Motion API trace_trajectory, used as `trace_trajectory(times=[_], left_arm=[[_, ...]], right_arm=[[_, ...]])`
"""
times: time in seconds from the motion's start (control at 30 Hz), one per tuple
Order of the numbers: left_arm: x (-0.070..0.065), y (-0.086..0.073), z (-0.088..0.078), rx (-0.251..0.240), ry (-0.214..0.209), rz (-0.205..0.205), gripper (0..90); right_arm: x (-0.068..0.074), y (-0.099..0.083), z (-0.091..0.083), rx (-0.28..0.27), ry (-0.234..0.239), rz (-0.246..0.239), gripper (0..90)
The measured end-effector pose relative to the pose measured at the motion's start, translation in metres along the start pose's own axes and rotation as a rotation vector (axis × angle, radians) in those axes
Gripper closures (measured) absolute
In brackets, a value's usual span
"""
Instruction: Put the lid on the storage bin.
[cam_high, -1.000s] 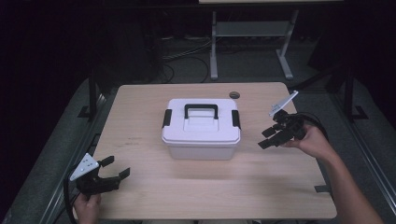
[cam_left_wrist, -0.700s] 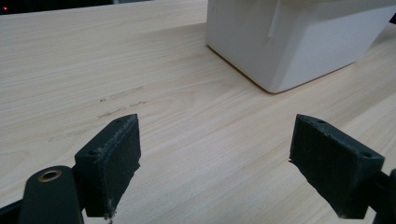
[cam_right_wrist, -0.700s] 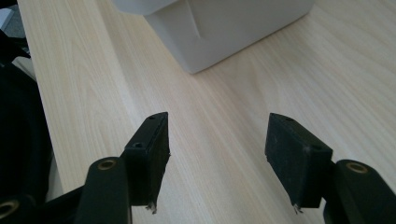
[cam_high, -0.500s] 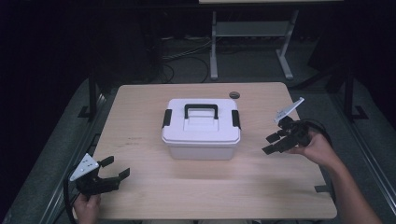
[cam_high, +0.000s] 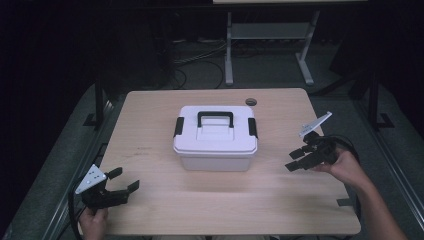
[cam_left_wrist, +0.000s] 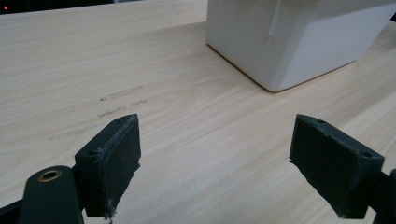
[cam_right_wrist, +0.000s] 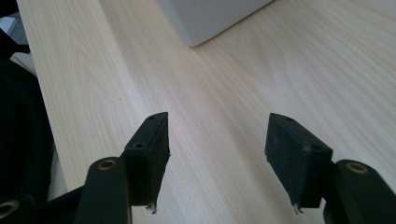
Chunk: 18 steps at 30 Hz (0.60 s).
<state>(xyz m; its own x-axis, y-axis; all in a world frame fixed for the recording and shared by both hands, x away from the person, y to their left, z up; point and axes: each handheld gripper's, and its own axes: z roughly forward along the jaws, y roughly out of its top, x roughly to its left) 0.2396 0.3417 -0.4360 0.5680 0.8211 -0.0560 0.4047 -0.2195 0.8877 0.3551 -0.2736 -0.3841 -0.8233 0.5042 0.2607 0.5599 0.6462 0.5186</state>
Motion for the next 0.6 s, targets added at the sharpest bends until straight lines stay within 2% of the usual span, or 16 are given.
trace_trajectory(times=[0.6], left_arm=[[-0.001, -0.001, -0.003, -0.002, 0.007, -0.003, 15.7]], right_arm=[[-0.002, -0.032, 0.003, -0.011, 0.012, 0.057, 39.3]])
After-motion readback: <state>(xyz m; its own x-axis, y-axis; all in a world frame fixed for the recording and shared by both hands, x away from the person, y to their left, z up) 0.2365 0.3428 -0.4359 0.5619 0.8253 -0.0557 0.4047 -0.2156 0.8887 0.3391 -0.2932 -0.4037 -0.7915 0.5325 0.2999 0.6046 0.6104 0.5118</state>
